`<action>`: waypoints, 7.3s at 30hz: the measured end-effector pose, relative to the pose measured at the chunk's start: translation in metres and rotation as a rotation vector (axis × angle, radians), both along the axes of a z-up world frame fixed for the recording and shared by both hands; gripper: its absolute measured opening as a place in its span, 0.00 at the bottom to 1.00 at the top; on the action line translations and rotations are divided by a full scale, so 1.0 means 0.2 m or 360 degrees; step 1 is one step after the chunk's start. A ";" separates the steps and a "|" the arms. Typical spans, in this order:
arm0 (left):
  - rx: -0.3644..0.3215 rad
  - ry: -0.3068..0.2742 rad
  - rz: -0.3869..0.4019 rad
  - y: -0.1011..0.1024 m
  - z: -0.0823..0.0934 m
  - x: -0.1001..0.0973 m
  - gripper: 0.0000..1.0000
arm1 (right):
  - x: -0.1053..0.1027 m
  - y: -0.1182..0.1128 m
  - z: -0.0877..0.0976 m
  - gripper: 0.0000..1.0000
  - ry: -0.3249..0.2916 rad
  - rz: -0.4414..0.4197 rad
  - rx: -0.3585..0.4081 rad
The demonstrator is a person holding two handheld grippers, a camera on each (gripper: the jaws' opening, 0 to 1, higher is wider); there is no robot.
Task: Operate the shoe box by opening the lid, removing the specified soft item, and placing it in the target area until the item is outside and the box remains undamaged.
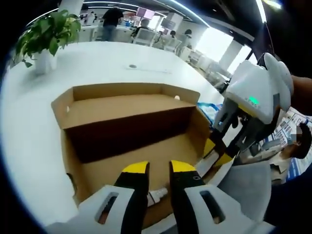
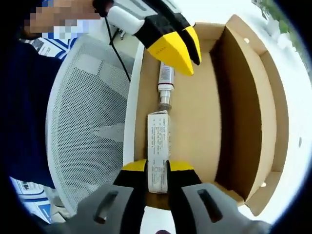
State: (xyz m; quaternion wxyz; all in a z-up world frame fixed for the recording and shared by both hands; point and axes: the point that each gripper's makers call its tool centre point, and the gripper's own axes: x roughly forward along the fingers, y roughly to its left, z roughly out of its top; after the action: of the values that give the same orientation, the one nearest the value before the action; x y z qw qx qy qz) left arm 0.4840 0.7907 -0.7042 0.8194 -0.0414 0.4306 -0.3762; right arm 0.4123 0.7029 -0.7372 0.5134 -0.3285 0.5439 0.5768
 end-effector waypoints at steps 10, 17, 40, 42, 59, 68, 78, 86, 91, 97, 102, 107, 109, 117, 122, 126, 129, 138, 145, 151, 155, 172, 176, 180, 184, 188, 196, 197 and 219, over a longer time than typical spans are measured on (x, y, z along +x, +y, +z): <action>-0.0005 -0.0005 -0.0012 -0.02 0.00 0.01 0.14 | -0.01 0.00 -0.01 0.19 -0.0036 0.0053 -0.0021; -0.0009 -0.0001 0.0004 0.00 0.01 0.02 0.14 | -0.01 0.02 -0.04 0.18 -0.0033 0.0066 -0.0026; 0.0000 0.0015 0.0000 0.00 -0.01 0.01 0.13 | 0.01 0.03 -0.23 0.20 -0.0087 0.0051 -0.0038; 0.0003 0.0018 0.0002 0.01 -0.01 0.01 0.13 | 0.02 0.03 -0.24 0.20 -0.0082 0.0029 -0.0036; 0.0011 0.0022 -0.0009 0.00 -0.02 0.02 0.13 | 0.03 0.03 -0.26 0.19 -0.0071 0.0013 0.0008; 0.0007 0.0022 -0.0022 -0.01 -0.01 0.03 0.13 | 0.09 0.03 -0.18 0.19 -0.0123 -0.0026 0.0054; 0.0005 -0.0004 -0.0060 -0.03 0.02 0.03 0.13 | 0.15 0.01 -0.07 0.19 -0.0199 -0.0027 0.0067; -0.0078 -0.0204 -0.0378 -0.04 0.11 -0.04 0.14 | 0.18 -0.01 0.02 0.19 -0.0247 -0.0027 0.0082; -0.0136 -0.0295 -0.0428 -0.04 0.19 -0.05 0.15 | 0.20 -0.01 0.10 0.19 -0.0275 -0.0037 0.0107; -0.0153 -0.0468 -0.0585 -0.11 0.28 -0.12 0.18 | 0.21 -0.04 0.16 0.19 -0.0315 -0.0036 0.0100; -0.0153 -0.0508 -0.0624 -0.15 0.32 -0.15 0.20 | 0.21 -0.06 0.21 0.19 -0.0337 -0.0042 0.0096; -0.0185 -0.0537 -0.0651 -0.18 0.34 -0.17 0.23 | 0.19 -0.12 0.24 0.19 -0.0357 -0.0050 0.0079; -0.0179 -0.0532 -0.0651 -0.19 0.35 -0.17 0.22 | 0.18 -0.14 0.25 0.19 -0.0372 -0.0058 0.0072; -0.0205 -0.0552 -0.0687 -0.27 0.38 -0.21 0.23 | 0.14 -0.24 0.30 0.19 -0.0398 -0.0096 0.0051; -0.0214 -0.0567 -0.0721 -0.33 0.40 -0.24 0.23 | 0.13 -0.32 0.33 0.19 -0.0417 -0.0125 0.0028; -0.0223 -0.0569 -0.0738 -0.37 0.41 -0.25 0.23 | 0.10 -0.41 0.35 0.19 -0.0420 -0.0145 0.0003; -0.0221 -0.0577 -0.0757 -0.41 0.42 -0.26 0.23 | 0.08 -0.47 0.35 0.19 -0.0425 -0.0163 -0.0013; -0.0246 -0.0572 -0.0815 -0.56 0.43 -0.31 0.23 | 0.02 -0.66 0.34 0.19 -0.0424 -0.0235 -0.0048; -0.0248 -0.0562 -0.0866 -0.67 0.43 -0.35 0.24 | -0.01 -0.82 0.33 0.19 -0.0428 -0.0269 -0.0075; -0.0252 -0.0553 -0.0901 -0.76 0.42 -0.37 0.24 | -0.04 -0.93 0.32 0.19 -0.0423 -0.0309 -0.0086; -0.0251 -0.0546 -0.0912 -0.81 0.42 -0.38 0.24 | -0.06 -0.97 0.30 0.19 -0.0419 -0.0319 -0.0088; -0.0271 -0.0554 -0.0909 -0.88 0.45 -0.43 0.23 | -0.08 -1.01 0.31 0.19 -0.0419 -0.0341 -0.0065; -0.0282 -0.0574 -0.0911 -0.87 0.48 -0.44 0.24 | -0.08 -1.00 0.32 0.19 -0.0425 -0.0345 -0.0058; -0.0277 -0.0588 -0.0908 -0.82 0.50 -0.43 0.24 | -0.08 -1.00 0.34 0.19 -0.0433 -0.0338 -0.0071; -0.0288 -0.0643 -0.0900 -0.78 0.54 -0.43 0.23 | -0.07 -0.99 0.36 0.19 -0.0448 -0.0340 -0.0075; -0.0303 -0.0674 -0.0891 -0.74 0.59 -0.42 0.25 | -0.07 -0.97 0.36 0.19 -0.0452 -0.0343 -0.0072; -0.0294 -0.0703 -0.0889 -0.59 0.60 -0.46 0.30 | -0.07 -0.92 0.38 0.19 -0.0444 -0.0341 -0.0076; -0.0272 -0.0691 -0.0885 -0.56 0.59 -0.46 0.30 | -0.07 -0.92 0.38 0.19 -0.0445 -0.0338 -0.0077; -0.0357 -0.0738 -0.0826 -0.43 0.62 -0.44 0.68 | 0.00 -0.82 0.39 0.19 -0.0434 -0.0327 -0.0108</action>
State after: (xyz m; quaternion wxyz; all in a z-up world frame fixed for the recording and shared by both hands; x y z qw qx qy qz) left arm 0.3968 0.7038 -0.5802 0.7630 0.0660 0.1856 -0.6157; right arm 0.4122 0.5381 -0.6585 0.6272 -0.3637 0.5190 0.4526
